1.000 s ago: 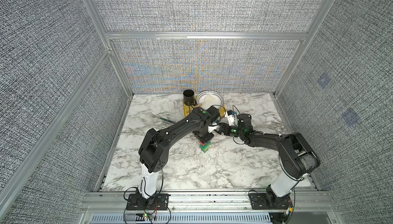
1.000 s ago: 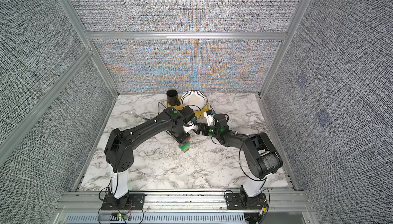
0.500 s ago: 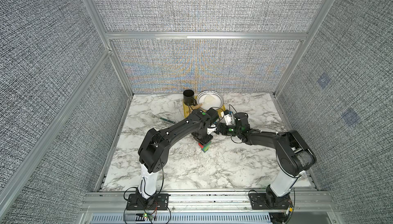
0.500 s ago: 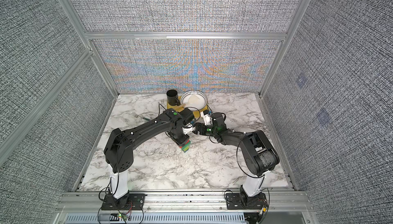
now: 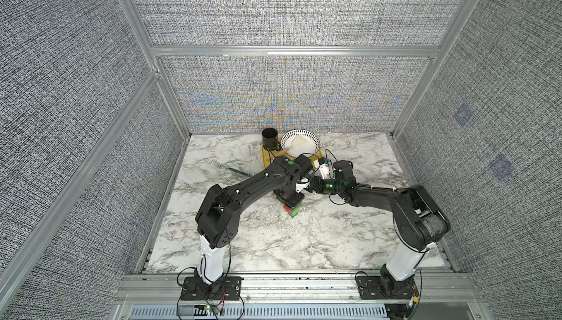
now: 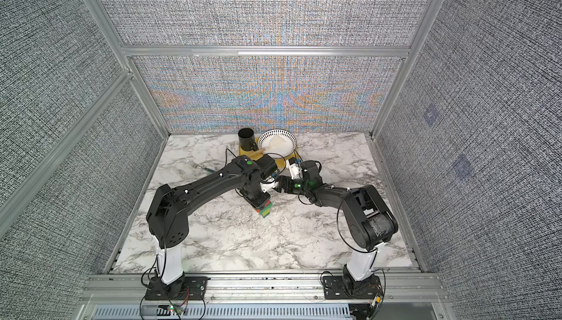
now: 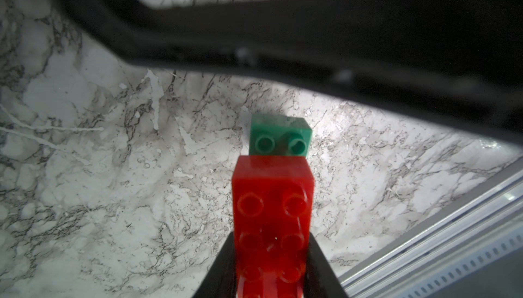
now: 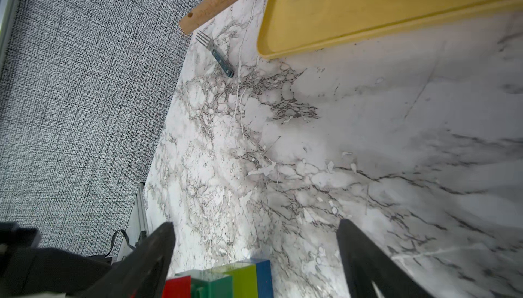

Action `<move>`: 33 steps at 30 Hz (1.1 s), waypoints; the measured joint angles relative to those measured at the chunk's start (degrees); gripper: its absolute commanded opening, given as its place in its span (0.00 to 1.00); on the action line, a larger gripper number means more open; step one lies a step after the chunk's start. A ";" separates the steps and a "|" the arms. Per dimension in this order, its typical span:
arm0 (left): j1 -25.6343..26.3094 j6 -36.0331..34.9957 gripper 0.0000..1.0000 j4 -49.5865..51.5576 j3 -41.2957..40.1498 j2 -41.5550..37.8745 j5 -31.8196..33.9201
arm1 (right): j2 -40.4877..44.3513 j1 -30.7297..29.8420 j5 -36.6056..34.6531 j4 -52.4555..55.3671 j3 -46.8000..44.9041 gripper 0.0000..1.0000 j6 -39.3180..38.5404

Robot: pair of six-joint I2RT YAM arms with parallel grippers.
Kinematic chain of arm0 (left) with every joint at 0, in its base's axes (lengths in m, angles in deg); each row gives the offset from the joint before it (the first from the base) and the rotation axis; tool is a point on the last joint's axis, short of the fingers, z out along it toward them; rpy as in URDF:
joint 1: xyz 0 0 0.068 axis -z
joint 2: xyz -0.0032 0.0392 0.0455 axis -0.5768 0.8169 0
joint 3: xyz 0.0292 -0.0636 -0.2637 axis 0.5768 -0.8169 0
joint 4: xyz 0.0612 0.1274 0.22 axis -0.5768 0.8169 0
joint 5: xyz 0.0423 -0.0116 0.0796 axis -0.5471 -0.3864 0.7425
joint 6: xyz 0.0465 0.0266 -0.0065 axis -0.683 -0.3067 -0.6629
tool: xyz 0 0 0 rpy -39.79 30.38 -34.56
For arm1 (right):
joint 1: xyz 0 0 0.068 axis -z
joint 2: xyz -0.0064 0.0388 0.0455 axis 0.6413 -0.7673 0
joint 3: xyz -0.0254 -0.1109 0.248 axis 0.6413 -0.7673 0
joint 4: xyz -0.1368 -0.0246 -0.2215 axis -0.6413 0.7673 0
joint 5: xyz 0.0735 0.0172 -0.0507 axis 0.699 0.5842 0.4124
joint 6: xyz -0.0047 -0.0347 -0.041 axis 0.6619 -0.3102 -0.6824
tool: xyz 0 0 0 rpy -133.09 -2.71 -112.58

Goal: Assemble an ice cream with lego
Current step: Assemble the lego brick with the lego brick.

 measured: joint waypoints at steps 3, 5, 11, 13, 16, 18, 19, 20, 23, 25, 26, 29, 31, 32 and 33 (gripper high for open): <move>0.02 -0.15 0.02 -0.33 0.00 -0.57 -0.07 | 0.59 0.22 0.04 -0.66 -0.24 0.90 0.02; 0.15 -0.44 0.02 -0.98 0.04 -0.57 -0.28 | 0.79 0.42 -0.26 -0.79 -0.59 0.90 0.07; 0.46 -0.31 0.02 -1.99 0.04 0.83 -0.44 | 0.33 0.94 -0.85 0.17 -0.79 0.89 0.70; 0.61 -0.15 0.02 -1.97 0.04 1.09 -0.31 | 0.15 1.03 -0.79 0.39 -0.81 0.89 0.85; 0.68 -0.15 0.02 -1.99 0.04 1.31 0.09 | -0.04 1.05 -0.63 0.39 -0.81 0.88 1.18; 0.70 -0.17 0.02 -2.05 0.09 1.57 0.17 | -0.13 1.09 -0.68 0.50 -0.81 0.88 1.49; 0.72 -0.17 0.02 -2.12 0.09 1.62 0.20 | -0.13 1.11 -0.68 0.61 -0.81 0.88 1.51; 0.72 -0.17 0.02 -2.10 0.09 1.70 0.22 | -0.13 1.11 -0.70 0.68 -0.81 0.88 1.49; 0.76 -0.31 0.02 -2.40 -0.20 1.77 0.42 | -0.13 1.16 -0.74 0.85 -0.81 0.88 1.51; 0.79 -0.50 0.02 -2.86 -0.48 1.75 0.63 | -0.13 1.22 -0.81 0.85 -0.81 0.88 1.53; 0.79 -0.52 0.02 -2.95 -0.52 1.77 0.66 | -0.13 1.25 -0.83 0.83 -0.81 0.88 1.53; 0.79 -0.61 0.02 -3.04 -0.57 1.81 0.72 | -0.20 1.29 -0.79 0.83 -0.81 0.88 1.53; 0.83 -0.79 0.02 -3.08 -0.66 1.81 1.09 | -0.26 1.29 -0.66 0.81 -0.81 0.88 1.53; 0.85 -0.81 0.02 -3.10 -0.70 1.81 1.22 | -0.31 1.29 -0.61 0.81 -0.81 0.87 1.53; 0.87 -0.81 0.02 -3.15 -0.76 1.81 1.33 | -0.37 1.29 -0.46 0.81 -0.81 0.87 1.53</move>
